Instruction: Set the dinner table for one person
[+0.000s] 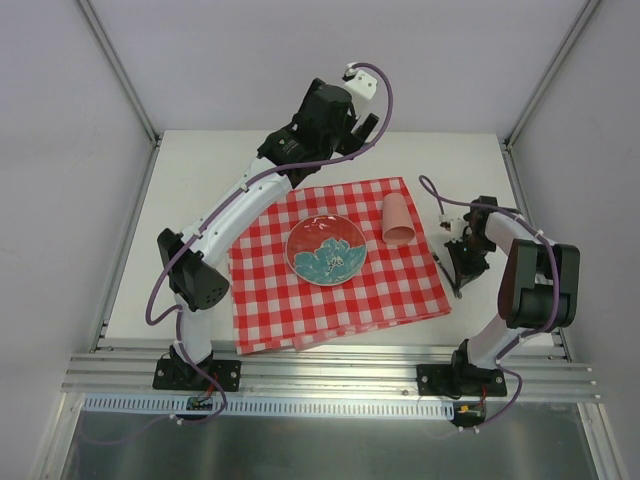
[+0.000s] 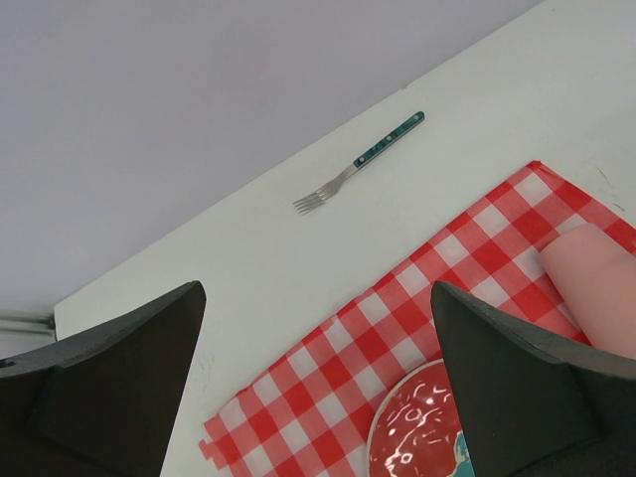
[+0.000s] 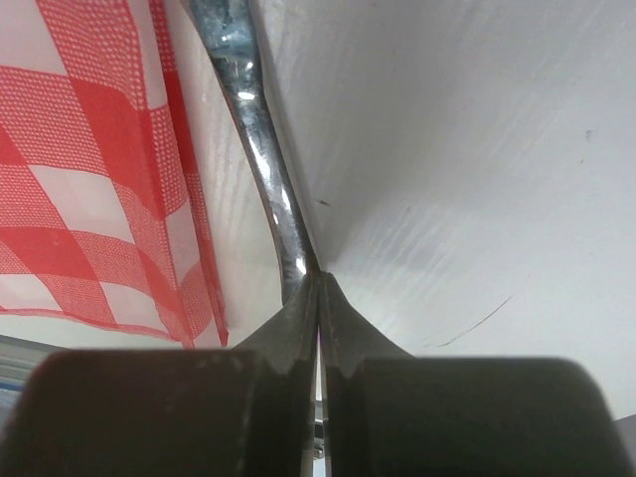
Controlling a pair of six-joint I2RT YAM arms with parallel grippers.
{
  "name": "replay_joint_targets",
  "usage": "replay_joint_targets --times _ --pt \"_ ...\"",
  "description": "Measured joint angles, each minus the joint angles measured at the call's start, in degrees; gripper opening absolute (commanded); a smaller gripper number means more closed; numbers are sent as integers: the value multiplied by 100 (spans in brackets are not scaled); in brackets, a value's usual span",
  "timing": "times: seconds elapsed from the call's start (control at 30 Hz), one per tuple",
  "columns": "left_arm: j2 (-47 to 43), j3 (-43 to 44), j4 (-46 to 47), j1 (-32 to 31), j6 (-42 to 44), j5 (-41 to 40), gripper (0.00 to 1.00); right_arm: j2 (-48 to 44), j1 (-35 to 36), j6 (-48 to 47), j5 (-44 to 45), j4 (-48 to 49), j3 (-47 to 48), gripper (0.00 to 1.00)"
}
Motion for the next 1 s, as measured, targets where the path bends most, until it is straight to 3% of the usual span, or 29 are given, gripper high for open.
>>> replay_joint_targets --times 0.13,0.2,0.23,0.27,0.33,0.37,0.53,0.6,0.67,0.87,1.0 --pt "0 0 0 2 -7 -2 99 -79 -70 31 0 -11 15 1" --pt "0 0 0 2 -22 -9 99 -247 -98 72 -4 -39 44 8" --pt "2 0 0 4 -24 -11 99 -348 -109 92 -17 -57 76 14" --pt "2 0 0 22 -31 -13 99 -468 -116 120 -28 -96 149 28" --pt "4 2 0 44 -48 -11 99 -664 -122 151 -85 -195 400 38" --pt "9 2 0 63 -57 -7 99 -743 -122 136 -133 -212 546 48" --pt "52 -57 28 153 20 186 99 -929 -122 81 -461 -382 1134 61" --pt "98 -216 116 181 267 341 99 -931 -122 90 -592 -476 1331 73" --pt "188 -398 144 190 575 433 99 -931 -122 129 -673 -568 1558 97" --pt "726 -1075 166 186 1700 780 99 -929 -151 391 -909 -420 2601 96" --pt "901 -1331 118 186 2243 1029 99 -1062 -205 761 -1322 551 2702 96"
